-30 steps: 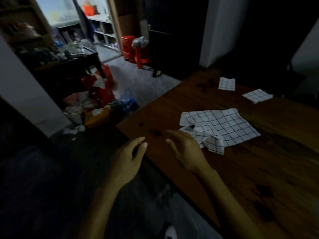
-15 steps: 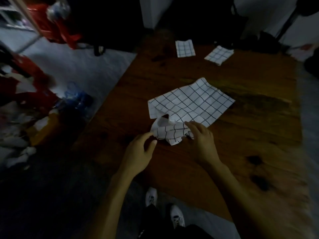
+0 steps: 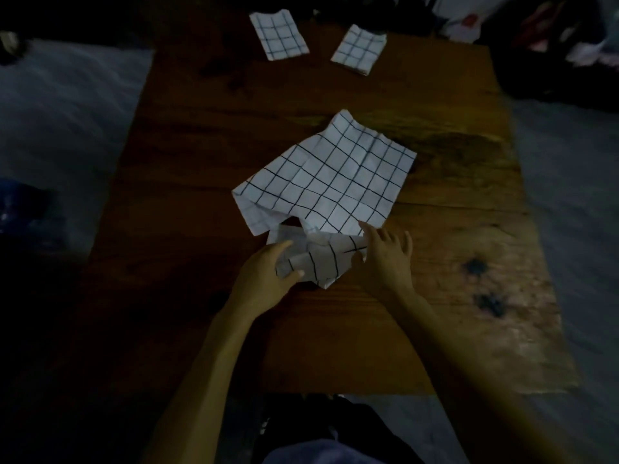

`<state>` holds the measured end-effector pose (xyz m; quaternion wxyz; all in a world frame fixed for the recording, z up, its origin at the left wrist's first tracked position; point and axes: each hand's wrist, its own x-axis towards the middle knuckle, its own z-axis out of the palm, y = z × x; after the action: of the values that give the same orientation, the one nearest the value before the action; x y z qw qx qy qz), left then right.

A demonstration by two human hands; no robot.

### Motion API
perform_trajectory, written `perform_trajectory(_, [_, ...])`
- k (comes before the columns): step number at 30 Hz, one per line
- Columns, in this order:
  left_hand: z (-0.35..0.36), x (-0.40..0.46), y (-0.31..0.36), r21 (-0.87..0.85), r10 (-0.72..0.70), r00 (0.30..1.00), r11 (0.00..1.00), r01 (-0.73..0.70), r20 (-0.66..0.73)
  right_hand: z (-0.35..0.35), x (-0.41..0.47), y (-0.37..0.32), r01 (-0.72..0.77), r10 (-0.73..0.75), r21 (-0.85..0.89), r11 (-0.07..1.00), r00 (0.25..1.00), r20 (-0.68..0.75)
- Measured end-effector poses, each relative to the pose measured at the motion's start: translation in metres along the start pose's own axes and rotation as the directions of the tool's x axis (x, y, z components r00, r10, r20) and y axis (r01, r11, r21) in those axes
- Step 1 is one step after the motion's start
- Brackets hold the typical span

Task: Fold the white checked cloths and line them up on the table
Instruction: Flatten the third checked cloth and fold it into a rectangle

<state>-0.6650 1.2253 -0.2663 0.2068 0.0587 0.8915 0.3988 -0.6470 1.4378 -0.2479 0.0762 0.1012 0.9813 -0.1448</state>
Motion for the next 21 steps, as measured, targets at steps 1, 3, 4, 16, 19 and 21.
perform_trajectory(1, [0.0, 0.004, -0.001, 0.011, 0.015, 0.999, 1.0, -0.016, 0.044, 0.0, 0.0, -0.001, -0.021, 0.021, -0.003, 1.0, 1.0, -0.01])
perform_trajectory(3, [0.002, 0.011, 0.0, 0.007, 0.054, 0.992, 0.998, -0.055, 0.118, -0.002, -0.002, -0.004, -0.024, 0.025, 0.021, 0.999, 0.999, -0.047])
perform_trajectory(4, [0.003, 0.014, 0.002, -0.018, 0.085, 0.986, 0.996, -0.083, 0.141, -0.003, -0.004, -0.006, 0.002, 0.003, 0.052, 0.999, 0.997, -0.081])
perform_trajectory(16, [-0.033, 0.022, 0.071, -0.056, 0.331, 0.944, 0.942, -0.331, -0.02, -0.068, -0.014, -0.025, 0.102, -0.037, 0.406, 0.908, 0.986, -0.165])
perform_trajectory(19, [-0.054, 0.019, 0.093, -0.039, 0.368, 0.925, 0.927, -0.373, -0.088, -0.087, -0.016, -0.026, 0.091, -0.025, 0.471, 0.878, 0.989, -0.144])
perform_trajectory(21, [-0.066, 0.017, 0.104, -0.012, 0.378, 0.917, 0.924, -0.383, -0.128, -0.099, -0.016, -0.025, 0.078, 0.004, 0.527, 0.847, 0.988, -0.153])
